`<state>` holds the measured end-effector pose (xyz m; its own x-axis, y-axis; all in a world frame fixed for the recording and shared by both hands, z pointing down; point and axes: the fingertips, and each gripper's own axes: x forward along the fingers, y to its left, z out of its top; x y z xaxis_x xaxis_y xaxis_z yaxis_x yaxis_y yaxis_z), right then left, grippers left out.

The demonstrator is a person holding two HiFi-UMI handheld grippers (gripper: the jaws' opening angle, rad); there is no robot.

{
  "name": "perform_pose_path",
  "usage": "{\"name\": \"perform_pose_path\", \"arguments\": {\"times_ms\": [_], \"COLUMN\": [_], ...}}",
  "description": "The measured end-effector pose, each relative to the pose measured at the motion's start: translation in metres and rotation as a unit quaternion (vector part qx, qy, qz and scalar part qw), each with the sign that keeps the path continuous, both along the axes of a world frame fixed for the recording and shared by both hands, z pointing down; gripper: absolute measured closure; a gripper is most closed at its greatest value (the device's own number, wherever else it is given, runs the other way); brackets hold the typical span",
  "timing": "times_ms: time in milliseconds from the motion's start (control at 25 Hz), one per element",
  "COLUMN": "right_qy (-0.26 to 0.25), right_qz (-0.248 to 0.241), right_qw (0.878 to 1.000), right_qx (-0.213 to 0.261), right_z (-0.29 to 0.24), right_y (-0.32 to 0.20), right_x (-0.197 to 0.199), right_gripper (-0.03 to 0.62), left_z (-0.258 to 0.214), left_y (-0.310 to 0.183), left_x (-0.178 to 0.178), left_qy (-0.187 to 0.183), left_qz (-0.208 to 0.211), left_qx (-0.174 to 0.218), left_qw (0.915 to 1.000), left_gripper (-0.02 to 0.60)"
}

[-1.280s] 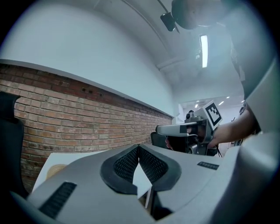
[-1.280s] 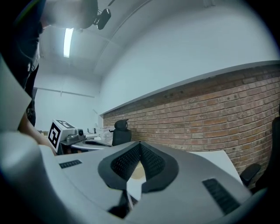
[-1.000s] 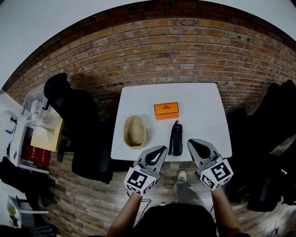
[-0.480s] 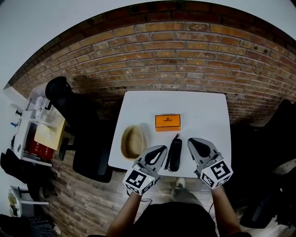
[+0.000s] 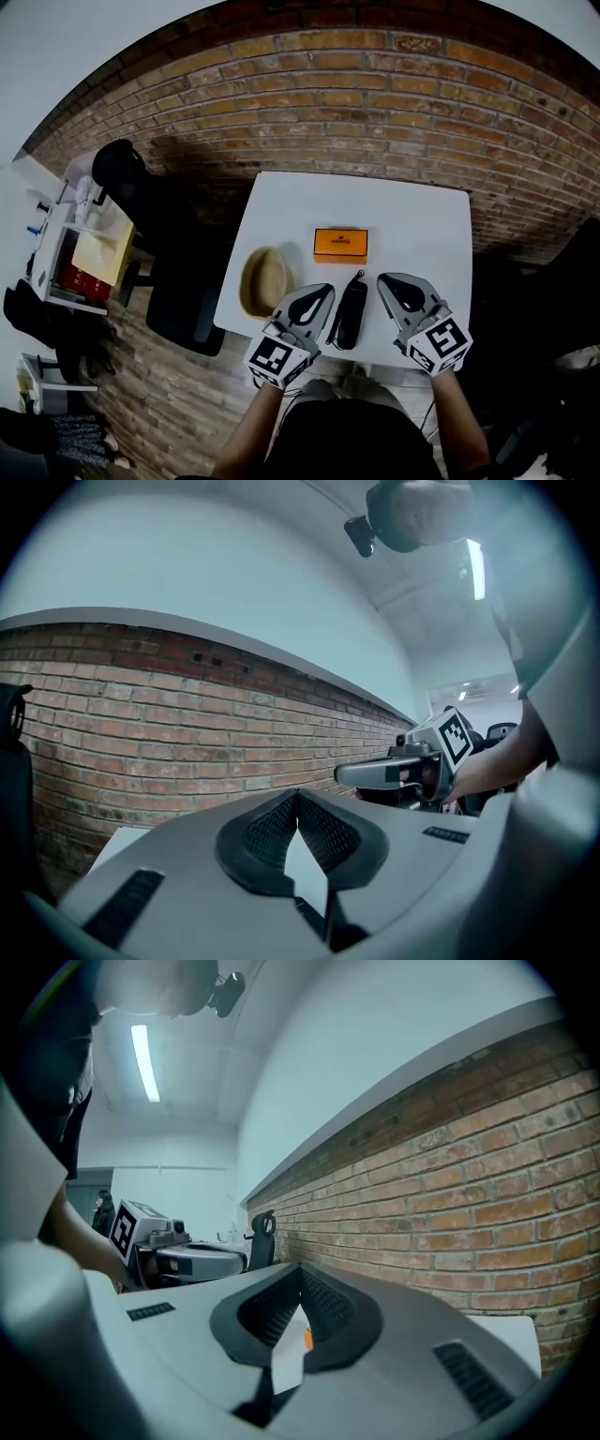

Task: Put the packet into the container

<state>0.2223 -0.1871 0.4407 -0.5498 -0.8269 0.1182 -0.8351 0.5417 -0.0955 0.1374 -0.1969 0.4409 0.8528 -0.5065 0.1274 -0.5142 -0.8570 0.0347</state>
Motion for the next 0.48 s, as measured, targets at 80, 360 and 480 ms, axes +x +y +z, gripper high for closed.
{"name": "perform_pose_path", "arguments": {"times_ms": [80, 360, 480], "right_qy": [0.0, 0.007, 0.014], "right_qz": [-0.005, -0.018, -0.019], "right_qw": [1.0, 1.0, 1.0], "right_qx": [0.001, -0.007, -0.013], "right_z": [0.001, 0.009, 0.014], "right_y": [-0.003, -0.014, -0.022], "right_x": [-0.002, 0.0, 0.002], "right_gripper": [0.594, 0.594, 0.594], "left_z": [0.001, 0.002, 0.003], "left_y": [-0.003, -0.017, -0.024], "left_x": [-0.001, 0.003, 0.005], "left_qy": [-0.005, -0.01, -0.008], "left_qz": [-0.004, -0.003, 0.0], "left_qx": [0.001, 0.002, 0.001], "left_qw": [1.0, 0.9999, 1.0], "left_gripper": [0.574, 0.574, 0.574]}}
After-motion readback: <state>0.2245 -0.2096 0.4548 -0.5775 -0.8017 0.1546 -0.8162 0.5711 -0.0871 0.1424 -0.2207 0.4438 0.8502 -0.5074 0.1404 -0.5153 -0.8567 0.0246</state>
